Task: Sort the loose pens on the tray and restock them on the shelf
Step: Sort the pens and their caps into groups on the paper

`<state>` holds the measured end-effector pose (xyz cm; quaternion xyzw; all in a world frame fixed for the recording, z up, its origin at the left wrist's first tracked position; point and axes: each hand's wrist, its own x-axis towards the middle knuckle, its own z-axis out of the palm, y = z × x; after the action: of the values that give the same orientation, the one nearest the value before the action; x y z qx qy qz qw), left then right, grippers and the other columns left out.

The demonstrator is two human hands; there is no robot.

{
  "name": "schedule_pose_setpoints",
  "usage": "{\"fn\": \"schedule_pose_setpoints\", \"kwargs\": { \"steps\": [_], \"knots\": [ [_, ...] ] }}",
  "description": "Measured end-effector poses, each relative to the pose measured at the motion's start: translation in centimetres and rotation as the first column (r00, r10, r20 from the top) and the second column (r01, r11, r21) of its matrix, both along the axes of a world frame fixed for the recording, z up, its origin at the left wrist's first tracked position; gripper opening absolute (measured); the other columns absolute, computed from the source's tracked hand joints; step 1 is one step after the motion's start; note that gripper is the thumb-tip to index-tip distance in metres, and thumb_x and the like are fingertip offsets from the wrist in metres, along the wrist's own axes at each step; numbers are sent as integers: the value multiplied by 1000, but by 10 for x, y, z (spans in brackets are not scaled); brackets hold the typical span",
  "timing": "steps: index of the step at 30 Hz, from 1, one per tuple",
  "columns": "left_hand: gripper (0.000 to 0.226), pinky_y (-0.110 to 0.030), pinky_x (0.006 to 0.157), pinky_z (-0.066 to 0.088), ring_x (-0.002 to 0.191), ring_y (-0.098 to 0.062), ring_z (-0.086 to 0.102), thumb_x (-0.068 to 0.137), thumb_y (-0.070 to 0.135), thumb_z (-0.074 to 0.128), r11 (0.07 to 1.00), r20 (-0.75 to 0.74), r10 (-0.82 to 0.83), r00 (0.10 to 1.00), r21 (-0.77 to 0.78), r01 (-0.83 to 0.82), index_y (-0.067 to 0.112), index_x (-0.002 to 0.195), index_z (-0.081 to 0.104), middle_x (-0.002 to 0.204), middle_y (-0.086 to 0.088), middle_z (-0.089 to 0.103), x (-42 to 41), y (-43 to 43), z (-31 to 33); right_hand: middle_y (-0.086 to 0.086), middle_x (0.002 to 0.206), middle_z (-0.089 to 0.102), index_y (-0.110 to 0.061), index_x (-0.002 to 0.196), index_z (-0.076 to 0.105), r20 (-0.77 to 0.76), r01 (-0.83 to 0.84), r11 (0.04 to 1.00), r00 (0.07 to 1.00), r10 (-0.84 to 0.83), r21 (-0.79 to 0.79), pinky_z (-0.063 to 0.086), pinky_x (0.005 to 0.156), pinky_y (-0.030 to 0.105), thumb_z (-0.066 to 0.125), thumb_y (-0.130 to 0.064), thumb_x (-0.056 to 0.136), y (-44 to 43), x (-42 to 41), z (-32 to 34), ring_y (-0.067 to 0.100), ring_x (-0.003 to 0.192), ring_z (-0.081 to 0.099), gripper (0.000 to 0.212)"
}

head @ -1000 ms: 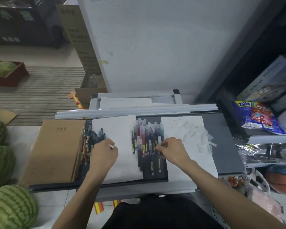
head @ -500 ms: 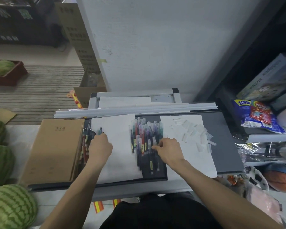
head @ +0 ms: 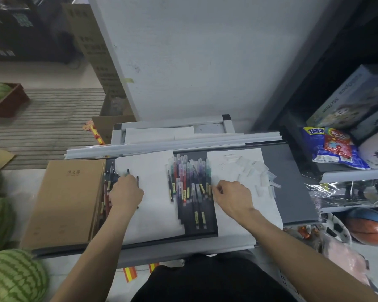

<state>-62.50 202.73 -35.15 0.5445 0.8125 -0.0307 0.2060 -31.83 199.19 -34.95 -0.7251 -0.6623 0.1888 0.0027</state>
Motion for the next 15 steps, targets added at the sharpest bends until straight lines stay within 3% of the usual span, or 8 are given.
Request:
{"fn": "schedule_pose_setpoints", "kwargs": {
  "steps": [4, 7, 12, 15],
  "knots": [
    [11, -33, 65, 53, 76, -32, 64, 83, 15, 62, 999, 6, -41, 999, -9, 41, 4, 82, 60, 82, -8, 63, 7, -4, 6, 2, 85, 72, -18, 95, 64, 139, 37, 998, 989, -44, 56, 48, 66, 34, 42, -34, 102, 2, 39, 0, 30, 76, 66, 28],
    [16, -30, 62, 45, 68, -26, 58, 85, 28, 60, 994, -27, -110, 994, 25, 110, 12, 85, 64, 72, 0, 57, 19, -11, 16, 1, 90, 70, -18, 96, 61, 228, 83, 995, 969, -93, 53, 45, 62, 33, 46, -28, 99, 1, 72, -2, 31, 76, 64, 18],
    [15, -29, 60, 40, 67, -16, 57, 94, 35, 55, 975, 72, -190, 979, 131, 179, 22, 96, 62, 77, 8, 58, 49, -31, 36, 2, 105, 67, -18, 109, 60, 267, 147, 989, 952, -147, 19, 44, 68, 35, 51, -30, 98, -5, 110, -10, 32, 90, 67, 18],
    [12, -29, 56, 38, 67, -10, 55, 98, 35, 52, 953, 183, -272, 945, 185, 239, 25, 95, 59, 80, 7, 61, 60, -42, 43, 4, 104, 67, -17, 109, 60, 245, 165, 986, 956, -163, 13, 46, 70, 35, 51, -29, 98, -9, 117, -14, 33, 89, 66, 19]
  ]
}}
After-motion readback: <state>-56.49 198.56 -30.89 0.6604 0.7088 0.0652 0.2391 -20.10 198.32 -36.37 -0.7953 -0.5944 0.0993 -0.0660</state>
